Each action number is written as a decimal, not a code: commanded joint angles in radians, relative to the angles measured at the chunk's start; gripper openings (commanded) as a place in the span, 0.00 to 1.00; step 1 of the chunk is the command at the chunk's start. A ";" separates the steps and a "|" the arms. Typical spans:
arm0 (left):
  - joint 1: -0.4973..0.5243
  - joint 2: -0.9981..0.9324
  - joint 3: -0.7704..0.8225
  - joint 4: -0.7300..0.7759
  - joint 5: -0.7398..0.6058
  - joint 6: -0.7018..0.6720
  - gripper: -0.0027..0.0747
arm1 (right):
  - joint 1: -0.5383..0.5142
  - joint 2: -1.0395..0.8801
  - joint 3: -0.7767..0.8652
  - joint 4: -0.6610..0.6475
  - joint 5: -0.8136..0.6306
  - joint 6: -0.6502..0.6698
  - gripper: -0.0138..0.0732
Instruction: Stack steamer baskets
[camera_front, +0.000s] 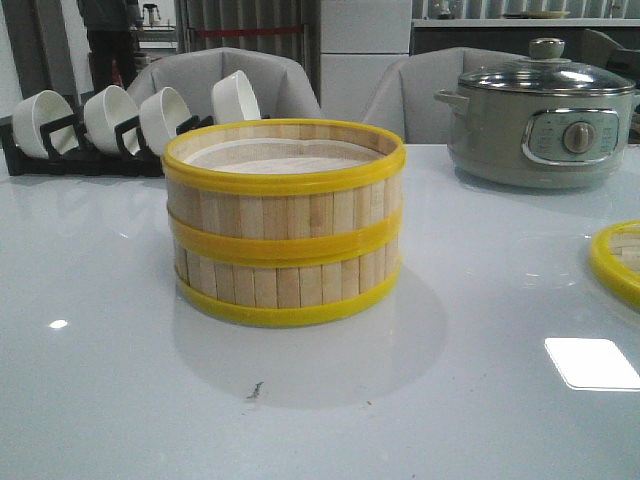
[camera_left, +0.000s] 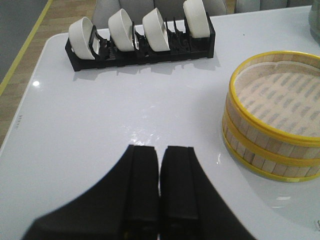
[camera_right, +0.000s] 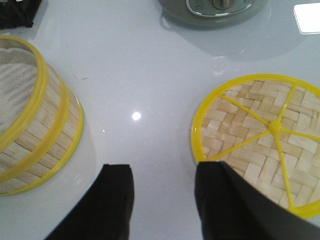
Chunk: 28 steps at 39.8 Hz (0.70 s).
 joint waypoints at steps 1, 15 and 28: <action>-0.001 0.001 -0.026 0.012 -0.083 -0.012 0.14 | -0.003 -0.008 -0.035 0.006 -0.032 -0.007 0.63; -0.001 0.001 -0.026 0.012 -0.083 -0.012 0.14 | -0.003 -0.007 -0.035 0.007 0.077 -0.008 0.63; -0.001 0.001 -0.026 0.012 -0.083 -0.012 0.14 | -0.020 0.100 -0.066 -0.089 0.084 -0.008 0.63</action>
